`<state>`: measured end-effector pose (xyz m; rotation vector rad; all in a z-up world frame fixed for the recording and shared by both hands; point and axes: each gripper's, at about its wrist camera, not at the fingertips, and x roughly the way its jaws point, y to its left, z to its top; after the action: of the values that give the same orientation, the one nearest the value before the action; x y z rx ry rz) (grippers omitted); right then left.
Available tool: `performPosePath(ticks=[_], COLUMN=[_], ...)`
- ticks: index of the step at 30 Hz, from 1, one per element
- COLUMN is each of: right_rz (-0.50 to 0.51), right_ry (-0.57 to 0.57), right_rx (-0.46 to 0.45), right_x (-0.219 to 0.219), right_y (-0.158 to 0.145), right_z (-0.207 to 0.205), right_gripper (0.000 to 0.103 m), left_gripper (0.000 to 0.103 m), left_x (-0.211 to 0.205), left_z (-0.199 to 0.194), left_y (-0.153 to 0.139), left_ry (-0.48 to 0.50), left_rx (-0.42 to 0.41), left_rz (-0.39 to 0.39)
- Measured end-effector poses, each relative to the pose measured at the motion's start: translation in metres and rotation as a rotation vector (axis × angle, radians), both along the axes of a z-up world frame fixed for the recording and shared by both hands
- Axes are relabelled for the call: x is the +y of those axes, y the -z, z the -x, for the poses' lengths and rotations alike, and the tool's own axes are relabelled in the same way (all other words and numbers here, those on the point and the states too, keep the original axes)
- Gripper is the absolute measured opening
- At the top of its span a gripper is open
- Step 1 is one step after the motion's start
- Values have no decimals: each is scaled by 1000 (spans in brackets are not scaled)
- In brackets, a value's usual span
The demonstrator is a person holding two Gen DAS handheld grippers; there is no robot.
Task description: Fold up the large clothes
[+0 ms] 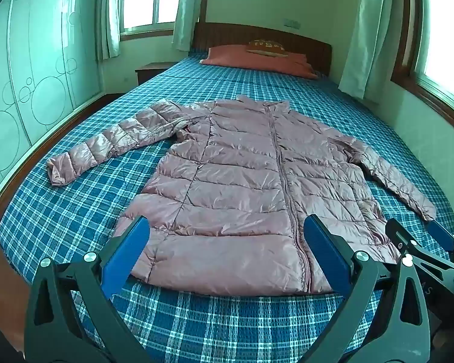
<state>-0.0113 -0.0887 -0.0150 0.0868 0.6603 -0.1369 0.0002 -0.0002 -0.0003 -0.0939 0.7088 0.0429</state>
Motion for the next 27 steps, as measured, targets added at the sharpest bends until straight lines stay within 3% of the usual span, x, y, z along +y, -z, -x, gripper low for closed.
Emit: performPosePath(ticks=[27], right_rz=[-1], right_ry=[-2], right_rx=[4], right_x=[-1], right_y=[1], right_z=[-1], right_gripper=[98], left_gripper=[101], left_x=[3], left_z=[2], left_y=[3], left_ry=[2], left_rx=[5], left_rz=[-12])
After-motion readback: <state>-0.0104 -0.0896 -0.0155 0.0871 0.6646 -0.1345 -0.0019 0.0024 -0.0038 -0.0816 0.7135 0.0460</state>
